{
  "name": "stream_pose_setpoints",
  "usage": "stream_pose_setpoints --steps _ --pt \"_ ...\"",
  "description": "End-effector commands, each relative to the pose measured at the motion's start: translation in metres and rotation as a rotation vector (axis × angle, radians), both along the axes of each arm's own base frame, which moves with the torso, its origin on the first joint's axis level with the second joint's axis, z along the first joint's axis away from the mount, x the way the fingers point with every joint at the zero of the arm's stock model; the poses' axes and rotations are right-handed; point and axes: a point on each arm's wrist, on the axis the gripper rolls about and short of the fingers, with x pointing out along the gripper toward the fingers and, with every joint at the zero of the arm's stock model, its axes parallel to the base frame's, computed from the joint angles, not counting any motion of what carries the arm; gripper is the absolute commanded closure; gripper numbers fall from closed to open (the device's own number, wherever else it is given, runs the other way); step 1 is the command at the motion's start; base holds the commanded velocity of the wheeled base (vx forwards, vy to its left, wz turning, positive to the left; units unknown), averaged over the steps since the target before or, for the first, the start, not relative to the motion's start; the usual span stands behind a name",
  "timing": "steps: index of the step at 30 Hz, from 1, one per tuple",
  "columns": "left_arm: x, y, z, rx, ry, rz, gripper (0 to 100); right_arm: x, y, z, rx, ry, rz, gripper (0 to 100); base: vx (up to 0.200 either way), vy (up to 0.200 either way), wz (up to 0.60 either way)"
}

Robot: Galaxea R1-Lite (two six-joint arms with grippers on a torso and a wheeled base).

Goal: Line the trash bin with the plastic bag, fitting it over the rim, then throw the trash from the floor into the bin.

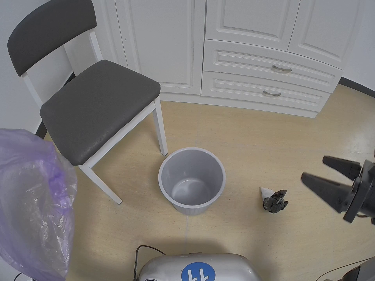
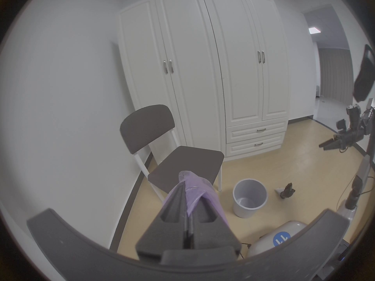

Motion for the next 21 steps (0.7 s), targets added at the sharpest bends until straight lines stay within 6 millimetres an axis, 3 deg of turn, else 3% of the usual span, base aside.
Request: stream_pose_setpoints --steps 1,8,12,17,21 --pt "0.070 -0.004 0.032 0.062 0.091 -0.025 100 0.005 0.044 -0.029 -0.061 0.153 0.094 0 0.000 0.000 0.00" --pt "0.121 -0.014 0.058 0.075 0.121 -0.066 100 -0.002 0.065 -0.049 -0.052 0.186 0.169 0 0.000 0.000 0.00" --pt "0.139 -0.020 0.069 0.038 0.108 -0.067 100 -0.003 0.076 -0.059 -0.042 0.178 0.194 0 0.000 0.000 0.00" --pt "0.140 -0.027 0.072 0.025 0.104 -0.128 100 -0.003 0.085 -0.068 -0.041 0.176 0.211 0 0.000 0.000 0.00" --pt "0.133 -0.042 0.074 0.036 0.090 -0.272 100 -0.007 0.093 -0.075 -0.028 0.176 0.243 0 0.000 0.000 0.00"
